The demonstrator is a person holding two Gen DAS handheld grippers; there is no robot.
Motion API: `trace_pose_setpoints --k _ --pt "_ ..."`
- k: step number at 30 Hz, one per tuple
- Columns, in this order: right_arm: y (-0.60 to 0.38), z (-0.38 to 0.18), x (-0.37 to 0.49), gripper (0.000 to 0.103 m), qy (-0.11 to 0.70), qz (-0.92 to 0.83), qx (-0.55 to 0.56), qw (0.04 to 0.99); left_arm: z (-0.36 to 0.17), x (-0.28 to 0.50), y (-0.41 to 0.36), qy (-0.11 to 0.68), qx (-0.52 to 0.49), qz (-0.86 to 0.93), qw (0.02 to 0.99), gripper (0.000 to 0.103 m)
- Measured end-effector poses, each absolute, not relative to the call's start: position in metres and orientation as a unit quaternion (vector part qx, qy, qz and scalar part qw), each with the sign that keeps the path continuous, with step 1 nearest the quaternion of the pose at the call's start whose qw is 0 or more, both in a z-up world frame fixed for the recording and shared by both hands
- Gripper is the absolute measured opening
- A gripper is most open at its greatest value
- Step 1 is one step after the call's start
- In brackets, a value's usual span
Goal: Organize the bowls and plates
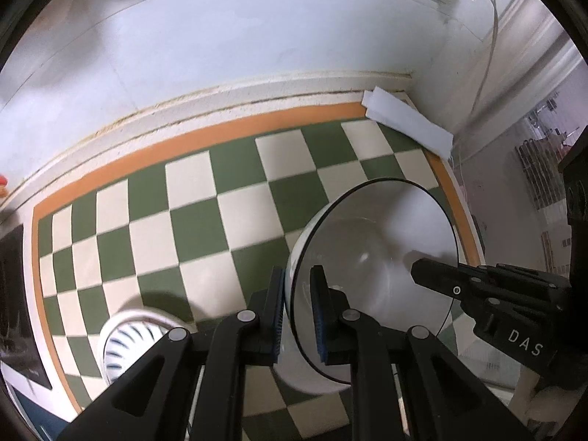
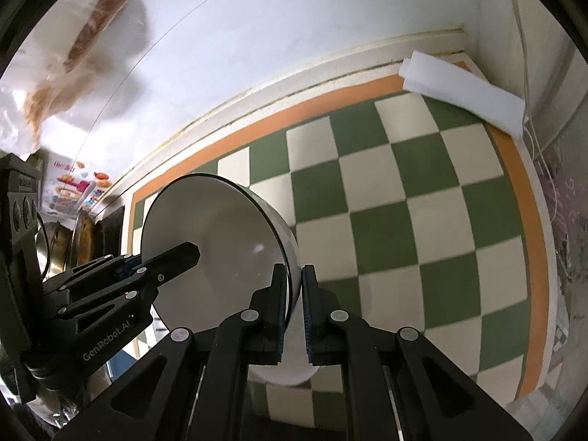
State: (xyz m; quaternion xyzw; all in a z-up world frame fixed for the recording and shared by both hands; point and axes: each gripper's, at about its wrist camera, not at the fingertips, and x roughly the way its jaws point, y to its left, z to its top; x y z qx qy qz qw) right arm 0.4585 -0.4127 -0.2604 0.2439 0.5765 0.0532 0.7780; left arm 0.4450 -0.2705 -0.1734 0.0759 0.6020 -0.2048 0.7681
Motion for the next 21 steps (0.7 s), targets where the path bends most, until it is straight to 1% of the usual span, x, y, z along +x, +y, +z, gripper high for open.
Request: trace_pose_setpoints --k 8,21 --pt "-0.393 -0.27 0.428 0.01 0.588 0.062 0.245 0.768 -0.183 0.423 -0.256 0.615 0.074 -0.193 0.761 0.012" --pt "-0.391 -0.31 0.422 0.01 0.617 0.057 0.244 0.746 -0.226 0.413 -0.257 0.65 0.082 -0.181 0.733 0.012"
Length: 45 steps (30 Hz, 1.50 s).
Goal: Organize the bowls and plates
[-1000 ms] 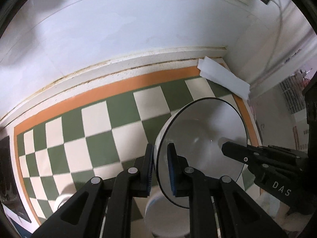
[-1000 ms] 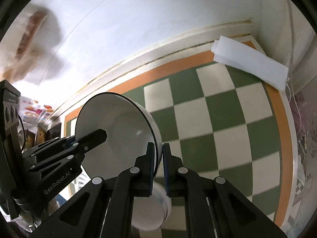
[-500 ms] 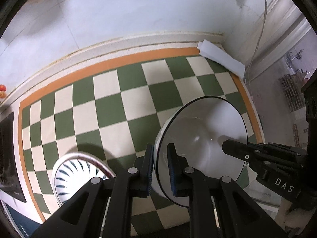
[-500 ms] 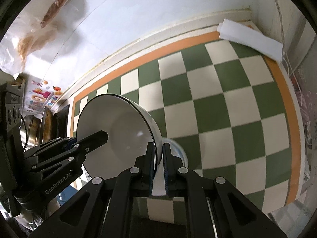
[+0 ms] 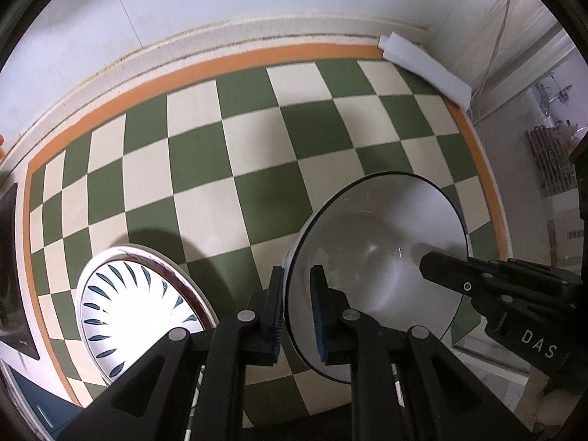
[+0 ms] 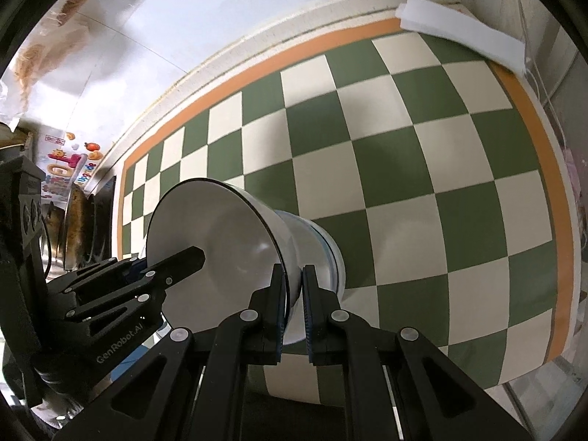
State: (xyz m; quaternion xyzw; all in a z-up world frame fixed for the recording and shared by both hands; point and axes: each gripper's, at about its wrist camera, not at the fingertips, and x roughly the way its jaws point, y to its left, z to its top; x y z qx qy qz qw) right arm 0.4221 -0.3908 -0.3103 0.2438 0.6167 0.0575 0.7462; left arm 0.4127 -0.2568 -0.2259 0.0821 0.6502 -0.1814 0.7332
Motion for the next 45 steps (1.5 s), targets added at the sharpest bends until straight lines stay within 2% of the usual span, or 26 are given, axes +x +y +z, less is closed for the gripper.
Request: trace_pose_setpoints --k 19,45 --pt "-0.385 -0.351 0.432 0.011 0.649 0.059 0.247 0.717 -0.259 0.413 -0.261 0.671 0.106 -0.166 0.715 0.012" --pt "-0.386 -0.35 0.435 0.016 0.661 0.039 0.245 0.708 -0.266 0.41 -0.261 0.688 0.11 -0.155 0.701 0.013"
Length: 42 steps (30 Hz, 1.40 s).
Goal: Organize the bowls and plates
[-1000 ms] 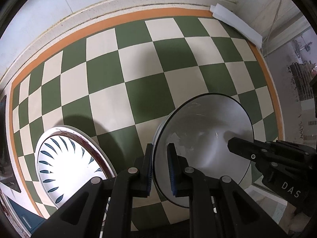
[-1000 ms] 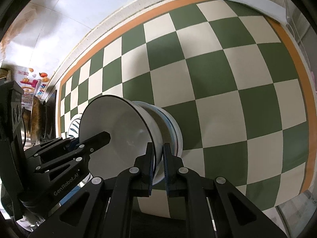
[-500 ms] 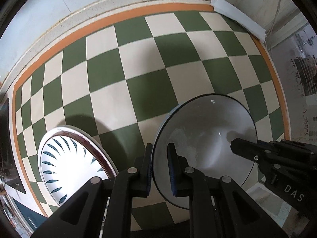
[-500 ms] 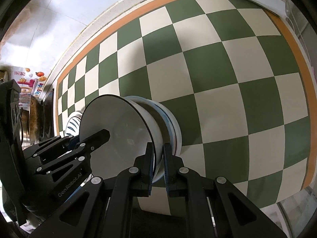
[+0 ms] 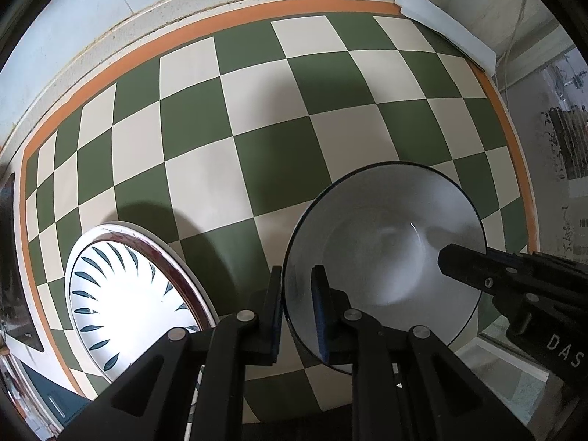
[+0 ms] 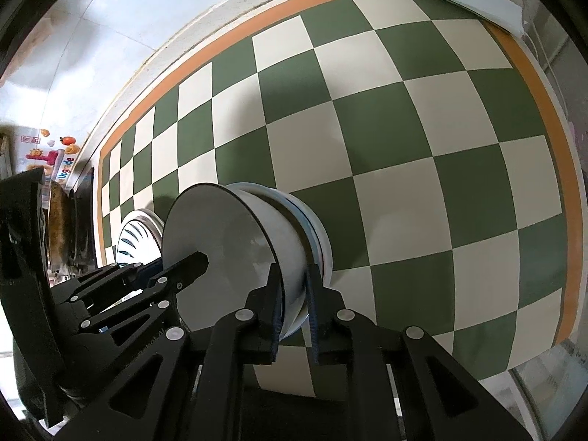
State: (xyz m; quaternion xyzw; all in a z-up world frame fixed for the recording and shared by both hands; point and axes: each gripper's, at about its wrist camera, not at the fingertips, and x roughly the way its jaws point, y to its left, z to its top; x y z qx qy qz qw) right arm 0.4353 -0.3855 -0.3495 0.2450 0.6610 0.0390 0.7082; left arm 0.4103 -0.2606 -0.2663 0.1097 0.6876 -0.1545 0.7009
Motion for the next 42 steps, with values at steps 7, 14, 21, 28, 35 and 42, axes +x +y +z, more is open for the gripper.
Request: trace_pose_setpoints --k 7,14,21,28,35,42 --pt "-0.389 -0.342 0.431 0.018 0.657 0.034 0.249 0.71 -0.249 0.406 -0.256 0.683 0.099 -0.158 0.706 0.013" --pt "-0.385 -0.305 0.413 0.032 0.64 0.02 0.22 0.736 -0.205 0.397 -0.245 0.656 0.089 -0.171 0.73 0.016" --pt "-0.378 -0.241 0.383 0.046 0.598 0.009 0.195 0.777 -0.152 0.38 -0.23 0.619 0.076 -0.19 0.758 0.026" --pt "-0.362 -0.196 0.358 0.064 0.572 0.004 0.169 0.803 -0.116 0.363 -0.218 0.588 0.075 -0.201 0.78 0.051" --pt "-0.352 -0.167 0.337 0.078 0.55 0.007 0.161 0.819 -0.091 0.353 -0.206 0.567 0.069 -0.204 0.795 0.087" --pt "-0.352 -0.153 0.322 0.091 0.543 0.0 0.167 0.823 -0.082 0.344 -0.2 0.567 0.065 -0.204 0.796 0.088"
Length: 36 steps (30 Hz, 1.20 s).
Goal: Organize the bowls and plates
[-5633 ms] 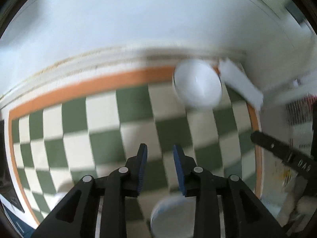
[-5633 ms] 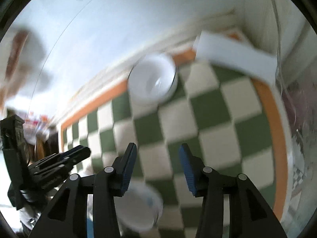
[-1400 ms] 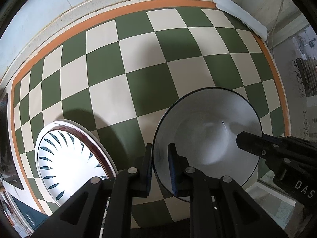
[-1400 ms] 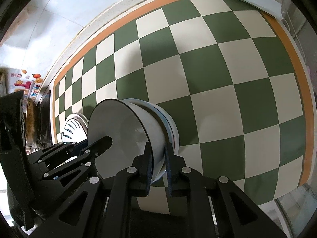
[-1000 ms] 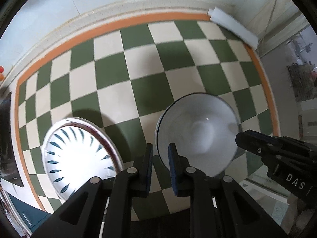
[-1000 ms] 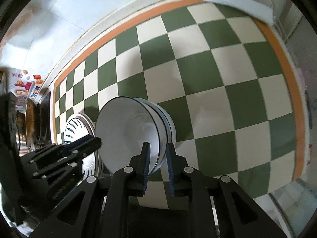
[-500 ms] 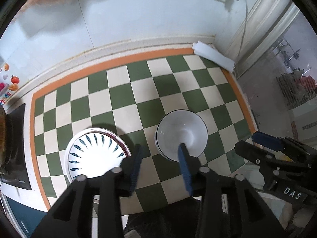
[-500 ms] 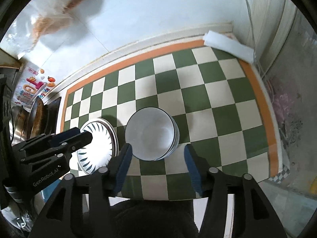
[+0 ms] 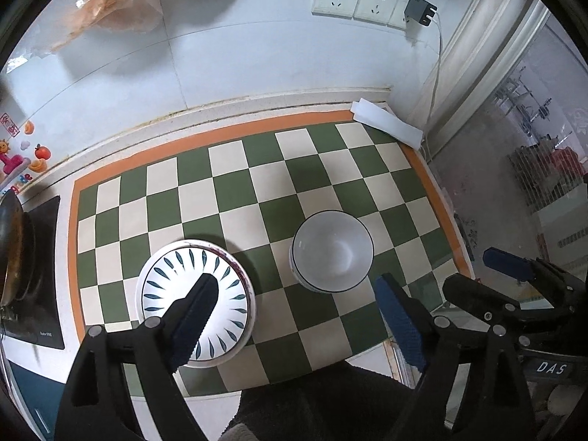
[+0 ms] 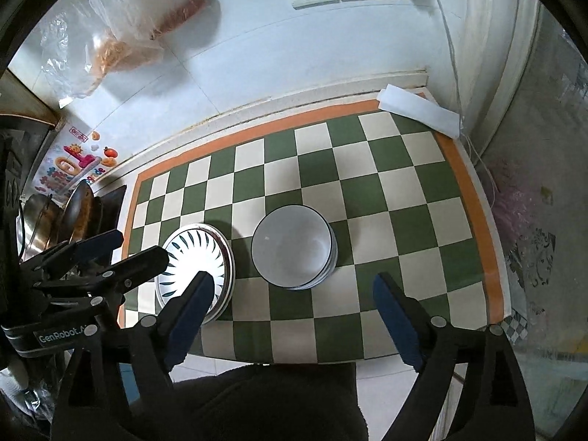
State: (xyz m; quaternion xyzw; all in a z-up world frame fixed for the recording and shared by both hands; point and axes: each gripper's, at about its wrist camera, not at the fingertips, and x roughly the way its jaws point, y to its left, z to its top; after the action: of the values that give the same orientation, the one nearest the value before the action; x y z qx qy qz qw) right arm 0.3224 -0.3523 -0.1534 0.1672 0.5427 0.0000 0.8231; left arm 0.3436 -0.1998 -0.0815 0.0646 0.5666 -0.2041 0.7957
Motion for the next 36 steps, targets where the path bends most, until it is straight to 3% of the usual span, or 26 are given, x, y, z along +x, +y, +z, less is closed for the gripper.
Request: trace_pose_setpoints --k 8,14,32,36 --pt "-0.355 -0.153 0.317 0.093 0.542 -0.002 0.175 0.822 -0.084 0.344 -0.203 0.575 0.059 -0.205 0.79 0.089" --pt "-0.369 -0.177 0.329 0.094 0.541 0.004 0.201 0.817 -0.122 0.368 -0.209 0.606 0.044 -0.2 0.769 0.089" --pt "-0.411 -0.386 0.396 0.094 0.594 0.07 0.39 0.7 -0.291 0.465 -0.238 0.745 -0.028 -0.198 0.637 0.087" --pt "-0.409 -0.411 0.405 0.094 0.598 0.094 0.411 0.682 -0.311 0.467 -0.246 0.766 -0.048 -0.215 0.605 0.08"
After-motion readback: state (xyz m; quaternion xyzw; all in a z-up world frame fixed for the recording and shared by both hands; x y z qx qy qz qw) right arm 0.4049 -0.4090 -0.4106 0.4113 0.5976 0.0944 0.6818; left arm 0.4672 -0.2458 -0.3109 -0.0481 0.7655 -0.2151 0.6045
